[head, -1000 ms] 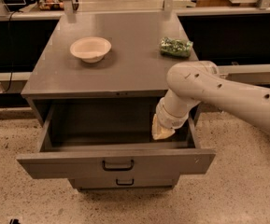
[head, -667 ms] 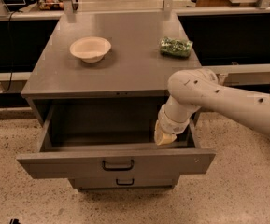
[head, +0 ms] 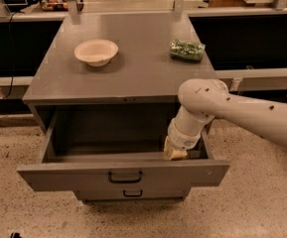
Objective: Open top drawer
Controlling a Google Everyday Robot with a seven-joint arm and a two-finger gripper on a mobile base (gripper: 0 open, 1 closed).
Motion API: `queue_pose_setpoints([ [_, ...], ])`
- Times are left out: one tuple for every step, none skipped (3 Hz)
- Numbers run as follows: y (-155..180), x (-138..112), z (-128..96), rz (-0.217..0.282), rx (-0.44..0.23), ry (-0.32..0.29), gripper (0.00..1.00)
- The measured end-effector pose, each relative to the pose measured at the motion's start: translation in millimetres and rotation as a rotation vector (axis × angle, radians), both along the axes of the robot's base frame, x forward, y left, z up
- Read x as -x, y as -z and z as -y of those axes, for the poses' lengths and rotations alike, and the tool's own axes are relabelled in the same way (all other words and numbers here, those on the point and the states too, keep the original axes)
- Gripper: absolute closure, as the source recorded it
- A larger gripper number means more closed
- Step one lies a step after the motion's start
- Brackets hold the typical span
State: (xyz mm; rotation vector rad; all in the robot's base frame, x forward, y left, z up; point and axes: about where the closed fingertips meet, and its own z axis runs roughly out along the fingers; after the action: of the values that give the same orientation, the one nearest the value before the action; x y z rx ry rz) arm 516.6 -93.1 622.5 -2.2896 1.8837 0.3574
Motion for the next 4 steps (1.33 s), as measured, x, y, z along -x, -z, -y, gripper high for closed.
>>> queue_pose_setpoints([
  [-3.8, 32.0, -8.5, -0.104, 0.001, -0.028, 1.0],
  [-12.5, 58.8, -18.9, -0.17, -0.005, -0.067, 1.0],
  [-33.2, 77.9, -32.2, -0.193, -0.06, -0.126, 1.0],
  [-69.9, 87.9, -41.0, -0.119, -0.153, -0.191, 1.0],
])
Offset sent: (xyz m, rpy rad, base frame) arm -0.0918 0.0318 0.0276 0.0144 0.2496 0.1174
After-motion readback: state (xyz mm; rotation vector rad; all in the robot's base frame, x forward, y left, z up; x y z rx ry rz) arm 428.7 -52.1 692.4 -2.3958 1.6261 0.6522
